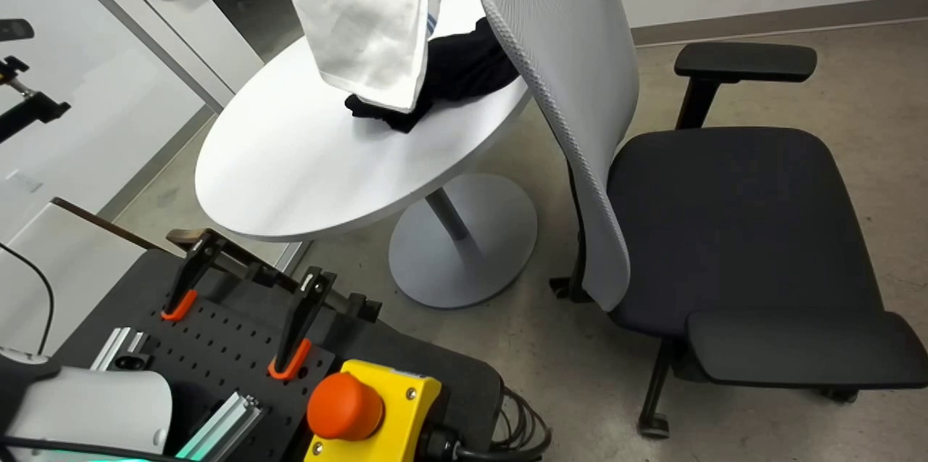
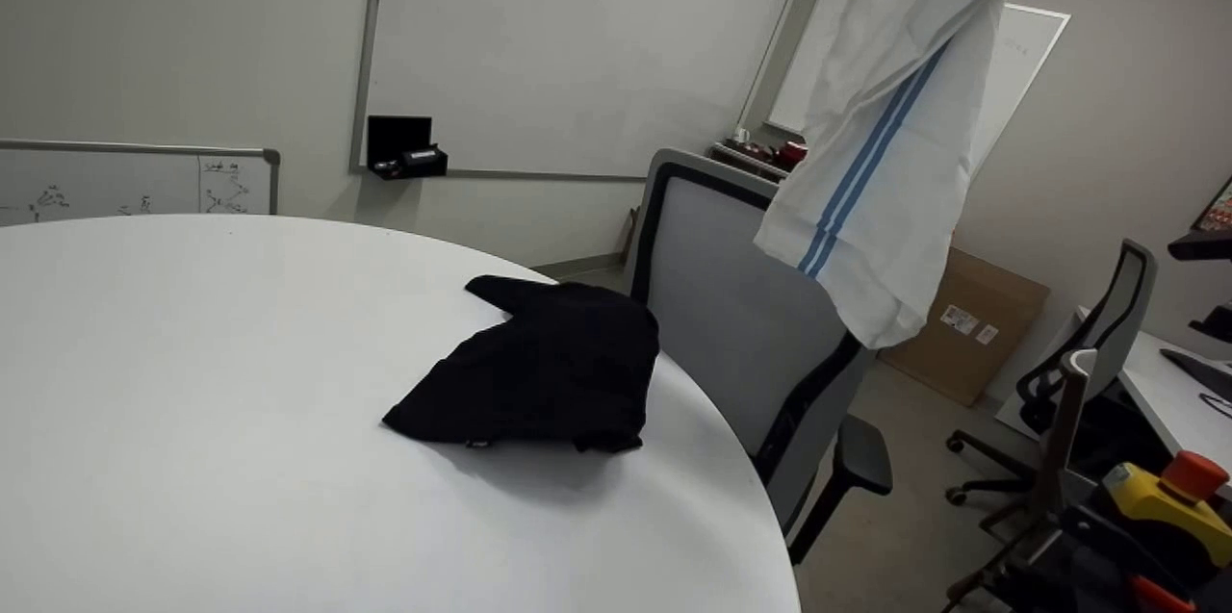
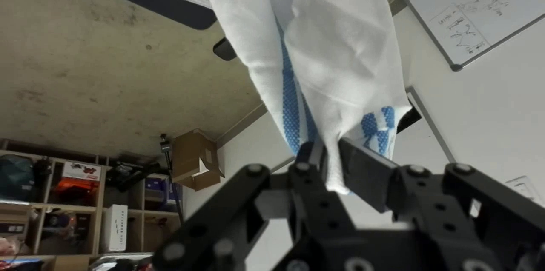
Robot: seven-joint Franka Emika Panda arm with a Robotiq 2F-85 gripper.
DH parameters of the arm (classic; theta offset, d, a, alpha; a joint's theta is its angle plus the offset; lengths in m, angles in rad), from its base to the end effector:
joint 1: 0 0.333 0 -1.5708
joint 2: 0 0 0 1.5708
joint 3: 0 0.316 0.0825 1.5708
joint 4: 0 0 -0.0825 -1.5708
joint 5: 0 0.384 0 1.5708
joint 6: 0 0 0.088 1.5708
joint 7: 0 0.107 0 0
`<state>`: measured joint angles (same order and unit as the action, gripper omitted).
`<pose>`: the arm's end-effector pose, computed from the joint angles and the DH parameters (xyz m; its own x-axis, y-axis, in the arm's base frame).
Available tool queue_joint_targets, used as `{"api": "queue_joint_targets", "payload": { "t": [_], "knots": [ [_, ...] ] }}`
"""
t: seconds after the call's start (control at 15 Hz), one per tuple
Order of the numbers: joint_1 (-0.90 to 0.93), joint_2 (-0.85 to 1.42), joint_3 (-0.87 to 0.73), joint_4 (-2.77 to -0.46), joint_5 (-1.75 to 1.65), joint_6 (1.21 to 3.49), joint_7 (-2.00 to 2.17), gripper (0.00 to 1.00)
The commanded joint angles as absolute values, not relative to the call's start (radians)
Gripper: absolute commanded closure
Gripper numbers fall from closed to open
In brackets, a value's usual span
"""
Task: Hang the white towel and the black shirt on the chair, afterwards take the towel off and put it back on the table
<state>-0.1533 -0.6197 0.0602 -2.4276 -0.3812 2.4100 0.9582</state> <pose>0.4082 -0.0359 0.5898 0.4755 -0.6321 0.6118 -0.6905 -0.6991 -0.1858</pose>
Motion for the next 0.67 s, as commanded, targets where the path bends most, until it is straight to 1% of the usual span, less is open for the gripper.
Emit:
{"api": "queue_joint_targets", "payload": {
  "t": [0.0,0.6],
  "knots": [
    [-0.201,-0.598,0.028,-2.447,-0.307,2.438,0.916,0.97],
    [-0.293,-0.467,-0.016,-2.428,-0.258,2.49,0.923,0.97]
  ]
}}
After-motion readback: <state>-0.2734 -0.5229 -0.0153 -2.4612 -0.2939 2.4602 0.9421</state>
